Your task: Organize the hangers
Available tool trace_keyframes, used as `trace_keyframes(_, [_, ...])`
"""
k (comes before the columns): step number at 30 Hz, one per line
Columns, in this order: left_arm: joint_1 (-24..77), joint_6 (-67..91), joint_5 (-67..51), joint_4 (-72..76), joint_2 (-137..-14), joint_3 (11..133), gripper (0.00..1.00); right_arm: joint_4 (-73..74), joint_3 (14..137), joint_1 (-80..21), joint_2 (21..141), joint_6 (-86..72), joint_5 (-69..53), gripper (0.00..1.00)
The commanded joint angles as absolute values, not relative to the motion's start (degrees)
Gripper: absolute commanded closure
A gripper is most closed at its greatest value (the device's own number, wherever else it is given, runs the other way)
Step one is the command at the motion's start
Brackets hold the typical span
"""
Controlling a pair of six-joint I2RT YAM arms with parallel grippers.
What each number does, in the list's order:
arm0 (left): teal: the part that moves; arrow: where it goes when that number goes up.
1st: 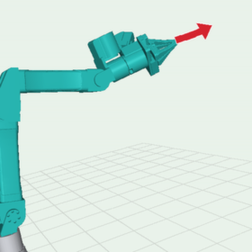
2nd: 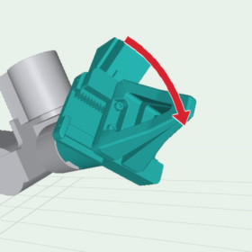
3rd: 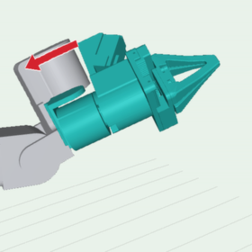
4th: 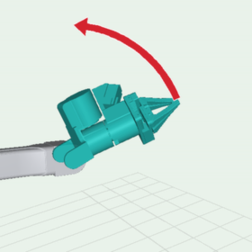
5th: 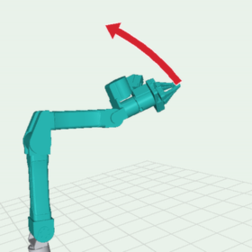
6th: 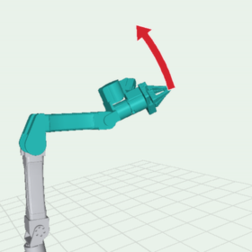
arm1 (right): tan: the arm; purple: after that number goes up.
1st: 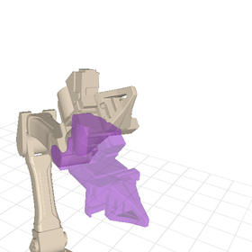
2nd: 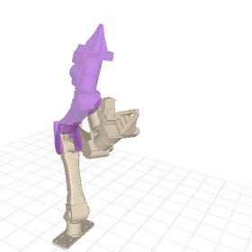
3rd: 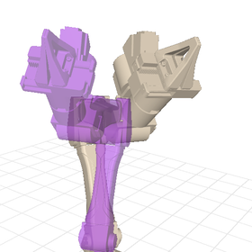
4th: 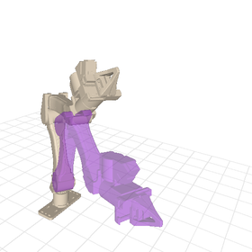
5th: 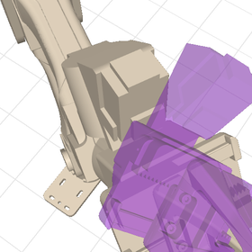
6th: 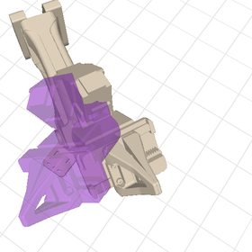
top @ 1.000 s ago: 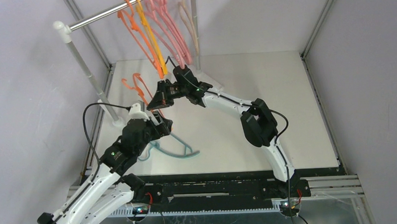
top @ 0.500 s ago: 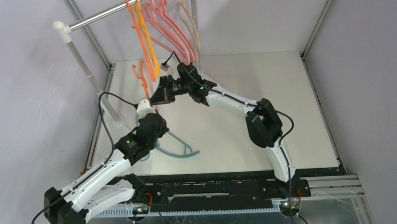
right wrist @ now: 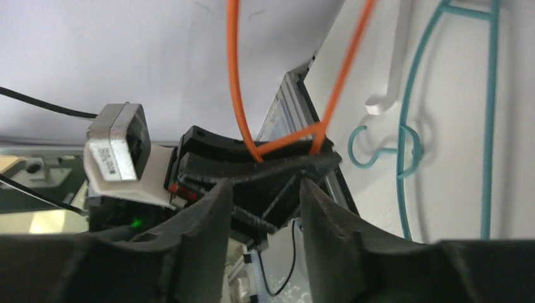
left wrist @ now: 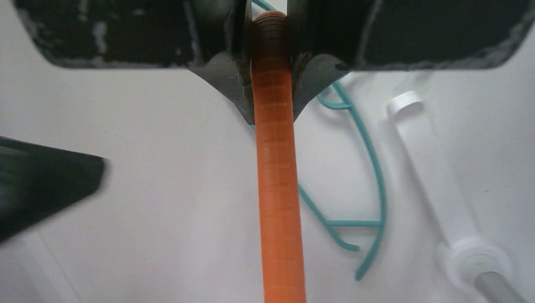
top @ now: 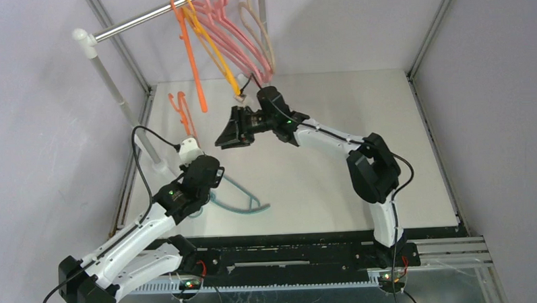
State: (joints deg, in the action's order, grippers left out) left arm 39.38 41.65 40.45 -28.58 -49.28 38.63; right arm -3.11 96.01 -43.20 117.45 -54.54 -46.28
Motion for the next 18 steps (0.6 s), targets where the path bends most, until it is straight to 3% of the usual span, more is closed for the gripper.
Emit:
trace_keyframes(1, [39.02,42.2,48.45,-31.31,-47.74,42.54,1.0,-4.29,90.06,-39.74,108.45,-51.94,-47.25,0.45])
trace_keyframes(18, [38.65,17.49,55.07,-28.3,-54.84,67.21,1.0,11.24,72.0,-35.01,97.04,-36.38,-43.1,0.43])
